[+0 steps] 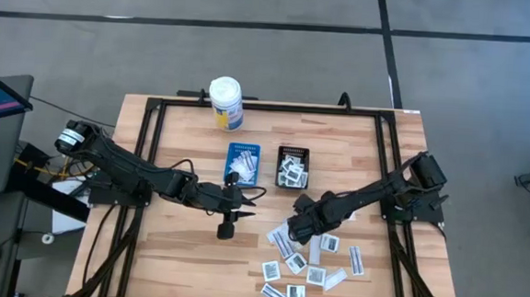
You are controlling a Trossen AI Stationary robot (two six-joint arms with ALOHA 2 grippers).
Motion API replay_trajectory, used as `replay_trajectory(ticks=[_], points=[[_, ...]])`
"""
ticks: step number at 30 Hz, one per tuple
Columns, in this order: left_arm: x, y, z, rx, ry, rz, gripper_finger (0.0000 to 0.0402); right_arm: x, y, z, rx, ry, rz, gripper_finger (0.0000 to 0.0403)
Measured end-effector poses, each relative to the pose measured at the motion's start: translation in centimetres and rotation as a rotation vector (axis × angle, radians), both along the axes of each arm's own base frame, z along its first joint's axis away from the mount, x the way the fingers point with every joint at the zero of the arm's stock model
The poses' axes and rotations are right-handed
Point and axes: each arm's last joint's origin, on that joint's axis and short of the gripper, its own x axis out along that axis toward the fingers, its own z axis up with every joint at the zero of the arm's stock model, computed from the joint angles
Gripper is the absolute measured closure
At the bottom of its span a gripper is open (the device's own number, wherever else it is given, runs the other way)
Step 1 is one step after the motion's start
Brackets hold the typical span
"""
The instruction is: Pick & Place First Aid Supplies
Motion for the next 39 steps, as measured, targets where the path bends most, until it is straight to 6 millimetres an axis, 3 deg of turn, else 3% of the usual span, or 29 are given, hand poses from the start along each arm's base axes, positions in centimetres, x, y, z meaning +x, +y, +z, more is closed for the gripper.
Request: replay_trajectory(ticks=[5,14,22,28,33,39], points=[[0.2,0.5,0.1,0.022,-0.010,0.011,0.0286,0.5,-0.2,-0.4,0.031,-0.062,-0.012,0.0266],[0.3,1.0,0.1,0.016,-0.009,0.031,0.0286,0.5,0.2,-2.0,0.039,0.016,-0.003,0.0274],[0.3,1.0,0.1,0.014,-0.009,0.032,0.0286,1.3,0.1,-2.7,0.100,0.072,0.142,0.0333],[0.3,1.0,0.1,0.014,-0.009,0.032,0.0286,2.3,0.4,-0.1,0.040,-0.030,0.245,0.0396],[0.3,1.0,0.1,0.014,-0.009,0.032,0.0286,2.9,1.7,3.3,-0.145,-0.160,0.382,0.0390],[0.3,1.0,0.0,-0.037,-0.004,0.048,0.0286,3.4,3.1,6.2,-0.499,-0.258,0.472,0.0400]])
